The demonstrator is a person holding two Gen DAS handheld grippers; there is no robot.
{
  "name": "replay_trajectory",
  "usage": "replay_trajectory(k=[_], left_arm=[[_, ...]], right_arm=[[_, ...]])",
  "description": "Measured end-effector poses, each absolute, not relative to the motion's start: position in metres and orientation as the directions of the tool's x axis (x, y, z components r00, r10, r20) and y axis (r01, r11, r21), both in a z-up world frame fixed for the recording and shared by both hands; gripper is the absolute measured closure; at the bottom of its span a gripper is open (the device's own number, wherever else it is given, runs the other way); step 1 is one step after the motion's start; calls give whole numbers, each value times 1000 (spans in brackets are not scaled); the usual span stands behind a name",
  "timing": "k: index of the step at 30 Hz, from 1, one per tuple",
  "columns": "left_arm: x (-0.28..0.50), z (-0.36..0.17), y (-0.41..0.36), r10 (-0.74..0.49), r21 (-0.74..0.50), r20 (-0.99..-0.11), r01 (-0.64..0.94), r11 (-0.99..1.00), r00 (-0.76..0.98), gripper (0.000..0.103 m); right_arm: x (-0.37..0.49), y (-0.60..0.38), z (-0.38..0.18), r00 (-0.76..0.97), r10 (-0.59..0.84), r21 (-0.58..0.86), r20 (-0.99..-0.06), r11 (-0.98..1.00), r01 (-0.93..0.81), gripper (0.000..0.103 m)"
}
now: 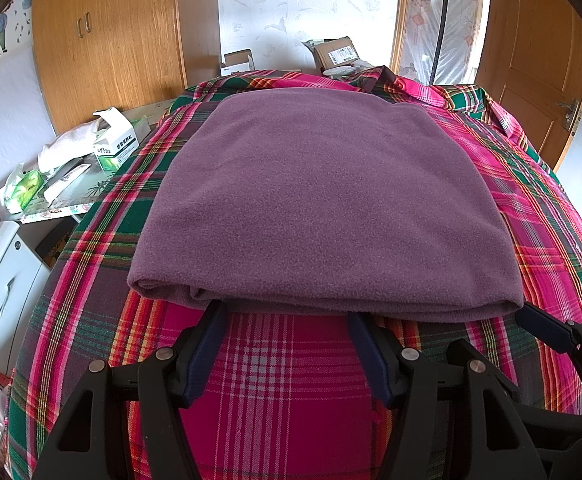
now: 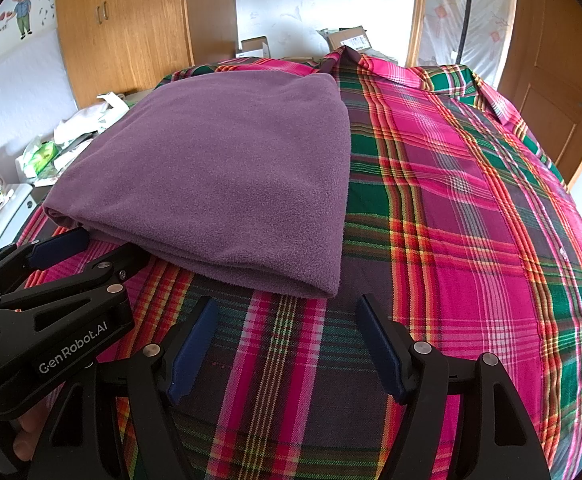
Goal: Fold clothes
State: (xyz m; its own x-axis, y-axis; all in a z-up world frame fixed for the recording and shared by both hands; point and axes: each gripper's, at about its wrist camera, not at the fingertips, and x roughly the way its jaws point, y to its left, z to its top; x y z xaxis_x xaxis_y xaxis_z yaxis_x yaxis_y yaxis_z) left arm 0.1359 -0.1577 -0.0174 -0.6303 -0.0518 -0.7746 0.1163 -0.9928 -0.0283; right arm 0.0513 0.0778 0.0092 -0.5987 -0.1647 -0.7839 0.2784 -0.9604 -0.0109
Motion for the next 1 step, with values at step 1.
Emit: replay_trajectory(k=[1], left_arm=[[136,-17,-158,-52,-28,-775,116,-993,-630,40]], right_arm=[[51,78,9,-599,-165,-11,-784,-960,278,30]])
